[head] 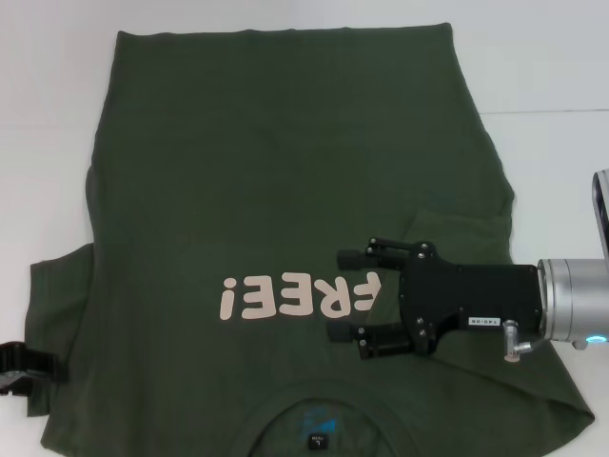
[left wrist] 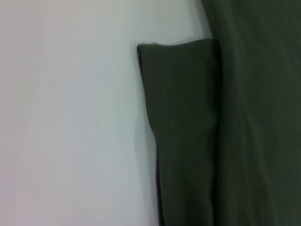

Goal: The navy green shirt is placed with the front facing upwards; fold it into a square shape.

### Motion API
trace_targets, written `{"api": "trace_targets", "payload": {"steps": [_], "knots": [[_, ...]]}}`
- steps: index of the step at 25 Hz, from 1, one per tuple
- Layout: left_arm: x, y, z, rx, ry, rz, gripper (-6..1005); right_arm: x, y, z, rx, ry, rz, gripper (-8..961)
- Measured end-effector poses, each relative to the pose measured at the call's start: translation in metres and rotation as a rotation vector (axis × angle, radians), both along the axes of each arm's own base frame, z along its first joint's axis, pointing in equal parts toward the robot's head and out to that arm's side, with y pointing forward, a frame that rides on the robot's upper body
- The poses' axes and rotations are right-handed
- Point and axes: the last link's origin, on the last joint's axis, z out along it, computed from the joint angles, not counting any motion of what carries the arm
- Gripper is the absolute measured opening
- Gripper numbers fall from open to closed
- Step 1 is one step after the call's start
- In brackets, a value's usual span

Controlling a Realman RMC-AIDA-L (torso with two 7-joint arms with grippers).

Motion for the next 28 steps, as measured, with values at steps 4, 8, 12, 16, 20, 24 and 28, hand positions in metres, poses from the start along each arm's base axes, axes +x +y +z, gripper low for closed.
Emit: {"api": "trace_targets", "payload": {"steps": [4, 8, 12, 16, 20, 24, 28], "knots": [[-0.0003, -0.0005, 0.0005, 0.0, 0.0, 0.001, 549, -0.0001, -0.0001, -0.0002, 0.0, 0.0, 0.0, 897], [-0.0005, -0.0001, 0.0015, 0.0, 0.003, 0.001, 549, -0.0002, 0.0, -0.0001, 0.001, 0.001, 0.001, 897], [-0.0003, 0.0, 0.0011, -0.002, 0.002, 0.001, 549, -0.0005, 0.0004, 0.0, 0.003, 0.001, 0.003, 897], [-0.0002, -0.0013, 0.0007, -0.009, -0.002, 0.004, 548, -0.001, 0.0009, -0.0002, 0.003, -0.001, 0.005, 897], [0.0005, -0.0031, 0.0005, -0.019, -0.008, 0.007, 548, -0.0014, 0.0014, 0.0, 0.005, 0.0, 0.006, 897], [0.0006, -0.0034, 0.0007, -0.019, -0.008, 0.007, 548, -0.0014, 0.0015, 0.0001, 0.006, 0.0, 0.006, 897], [-0.0005, -0.0039, 0.0015, -0.023, 0.0, 0.01, 548, -0.0014, 0.0015, 0.0002, 0.007, 0.0, 0.006, 897]]}}
